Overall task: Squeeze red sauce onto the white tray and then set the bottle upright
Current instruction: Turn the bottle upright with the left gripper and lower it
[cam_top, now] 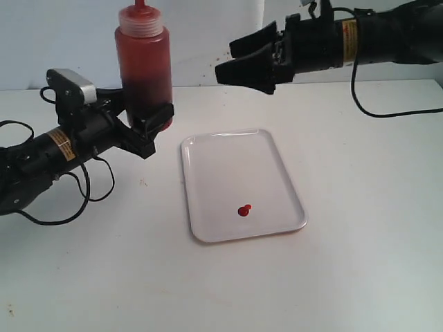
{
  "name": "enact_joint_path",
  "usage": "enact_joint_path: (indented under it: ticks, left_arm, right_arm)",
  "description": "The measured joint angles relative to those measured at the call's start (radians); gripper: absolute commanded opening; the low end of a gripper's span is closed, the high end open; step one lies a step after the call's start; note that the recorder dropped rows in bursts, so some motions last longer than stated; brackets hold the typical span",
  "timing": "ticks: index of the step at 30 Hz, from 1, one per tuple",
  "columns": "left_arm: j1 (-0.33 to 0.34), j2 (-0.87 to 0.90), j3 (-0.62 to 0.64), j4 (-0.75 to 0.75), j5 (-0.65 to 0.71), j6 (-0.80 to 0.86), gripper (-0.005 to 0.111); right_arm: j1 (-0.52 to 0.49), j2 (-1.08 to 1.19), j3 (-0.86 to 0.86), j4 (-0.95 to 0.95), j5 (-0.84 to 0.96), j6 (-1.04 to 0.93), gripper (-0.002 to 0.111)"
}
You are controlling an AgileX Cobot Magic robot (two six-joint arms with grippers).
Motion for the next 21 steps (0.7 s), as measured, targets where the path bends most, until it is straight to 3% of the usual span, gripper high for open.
enact_joint_path:
  ticks: [6, 16, 21]
  left_arm:
    - [0.0, 0.0, -0.036, 0.122, -0.014, -0.096, 0.0]
    - [0.0, 0.0, -0.036, 0.128, -0.014, -0.102, 0.0]
    - [0.0, 0.0, -0.036, 0.119, -0.014, -0.102, 0.0]
  right_arm:
    - [0.07, 0.008, 0.0, -0.07, 0.071, 0.0, 0.096]
    - [0.107, 0.077, 0.0, -0.05, 0.081, -0.003, 0.047]
    - [0.107, 0.078, 0.0, -0.019, 0.072, -0.004, 0.027]
